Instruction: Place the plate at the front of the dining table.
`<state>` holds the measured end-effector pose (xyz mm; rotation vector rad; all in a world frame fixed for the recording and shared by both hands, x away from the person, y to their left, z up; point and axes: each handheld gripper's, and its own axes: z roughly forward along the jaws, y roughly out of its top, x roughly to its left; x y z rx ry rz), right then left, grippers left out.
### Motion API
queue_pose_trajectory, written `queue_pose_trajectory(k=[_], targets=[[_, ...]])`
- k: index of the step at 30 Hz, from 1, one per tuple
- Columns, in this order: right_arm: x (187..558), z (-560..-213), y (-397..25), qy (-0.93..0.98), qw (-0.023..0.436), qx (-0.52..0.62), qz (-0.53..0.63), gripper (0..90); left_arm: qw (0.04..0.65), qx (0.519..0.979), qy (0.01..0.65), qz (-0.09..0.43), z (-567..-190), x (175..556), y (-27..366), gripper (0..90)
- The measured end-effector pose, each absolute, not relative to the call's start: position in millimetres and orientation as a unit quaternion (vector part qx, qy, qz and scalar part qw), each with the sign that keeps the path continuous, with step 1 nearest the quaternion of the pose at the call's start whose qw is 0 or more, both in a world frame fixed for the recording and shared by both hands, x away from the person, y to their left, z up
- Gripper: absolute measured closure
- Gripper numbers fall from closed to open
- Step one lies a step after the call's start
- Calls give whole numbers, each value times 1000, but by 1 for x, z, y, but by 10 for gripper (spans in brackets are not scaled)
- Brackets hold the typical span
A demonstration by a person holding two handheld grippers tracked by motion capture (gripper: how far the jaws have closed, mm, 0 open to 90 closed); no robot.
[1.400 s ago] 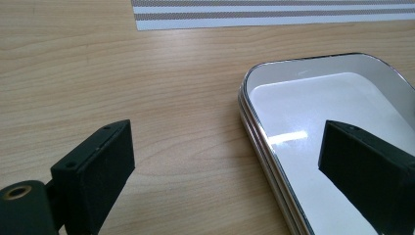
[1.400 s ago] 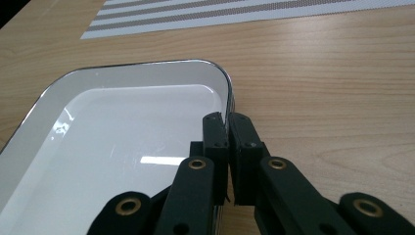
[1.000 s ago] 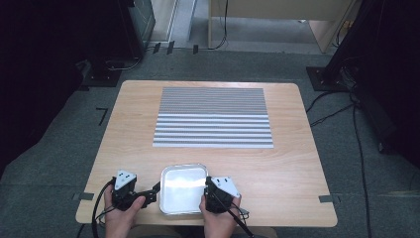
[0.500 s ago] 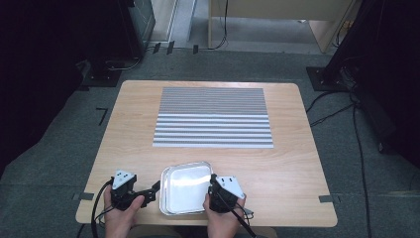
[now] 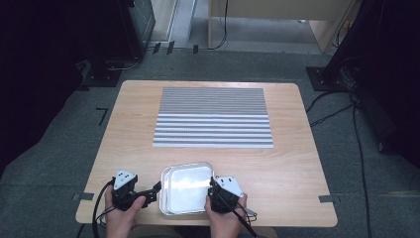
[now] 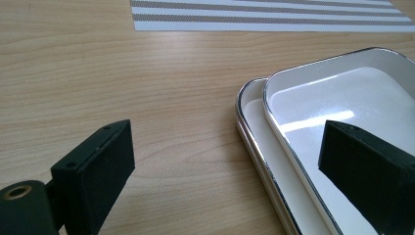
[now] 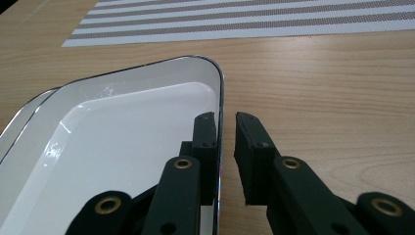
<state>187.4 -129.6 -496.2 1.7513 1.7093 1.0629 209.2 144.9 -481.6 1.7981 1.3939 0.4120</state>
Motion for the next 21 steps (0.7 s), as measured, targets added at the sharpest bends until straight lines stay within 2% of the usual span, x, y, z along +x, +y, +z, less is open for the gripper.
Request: queue_pose_trajectory(k=[5, 7, 9, 13, 16, 21], targets=[[189, -498, -131, 621, 223, 639, 395, 797, 403, 712, 552, 163, -482, 209, 144, 62], [190, -500, -135, 602, 179, 656, 419, 833, 403, 712, 551, 162, -482, 209, 144, 62], [190, -501, -136, 598, 176, 657, 425, 854, 404, 712, 551, 162, -481, 209, 143, 62], [190, -502, -137, 593, 183, 655, 432, 890, 403, 711, 553, 164, -482, 208, 142, 62], [187, -504, -135, 590, 219, 645, 433, 897, 403, 706, 557, 168, -482, 207, 140, 62], [186, -507, -135, 578, 221, 647, 445, 898, 403, 706, 557, 170, -483, 206, 137, 62]])
